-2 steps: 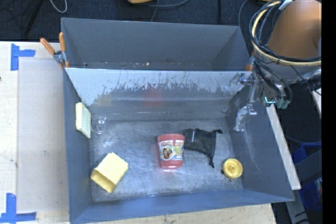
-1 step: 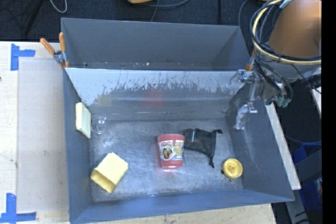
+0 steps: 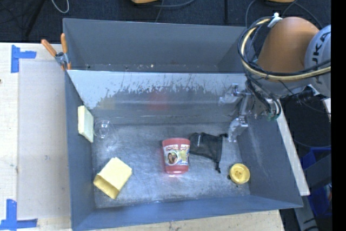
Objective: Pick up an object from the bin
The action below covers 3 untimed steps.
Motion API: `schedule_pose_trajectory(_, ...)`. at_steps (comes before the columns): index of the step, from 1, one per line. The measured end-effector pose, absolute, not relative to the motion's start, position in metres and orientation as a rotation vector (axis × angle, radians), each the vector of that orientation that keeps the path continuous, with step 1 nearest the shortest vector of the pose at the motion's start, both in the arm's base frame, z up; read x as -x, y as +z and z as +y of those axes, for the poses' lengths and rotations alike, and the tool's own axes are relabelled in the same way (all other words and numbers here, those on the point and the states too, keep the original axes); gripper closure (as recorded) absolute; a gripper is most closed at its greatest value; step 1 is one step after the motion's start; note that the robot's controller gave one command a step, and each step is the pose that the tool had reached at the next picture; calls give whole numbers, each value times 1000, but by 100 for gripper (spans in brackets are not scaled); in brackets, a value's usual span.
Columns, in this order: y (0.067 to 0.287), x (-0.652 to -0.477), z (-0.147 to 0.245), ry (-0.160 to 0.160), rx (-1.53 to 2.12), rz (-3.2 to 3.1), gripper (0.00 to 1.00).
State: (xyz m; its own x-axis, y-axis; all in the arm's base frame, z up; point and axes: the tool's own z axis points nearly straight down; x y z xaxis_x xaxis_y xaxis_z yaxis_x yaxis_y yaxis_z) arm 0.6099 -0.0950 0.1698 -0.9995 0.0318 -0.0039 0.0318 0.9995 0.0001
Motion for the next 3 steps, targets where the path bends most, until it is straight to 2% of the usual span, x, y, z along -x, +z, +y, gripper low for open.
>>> schedule_pose_trajectory(1,102,-608,-91,3,-102,3143,0)
schedule_pose_trajectory(2,108,-599,-90,2,-207,3138,0)
schedule_pose_trajectory(3,82,-597,-77,2,-348,3123,0)
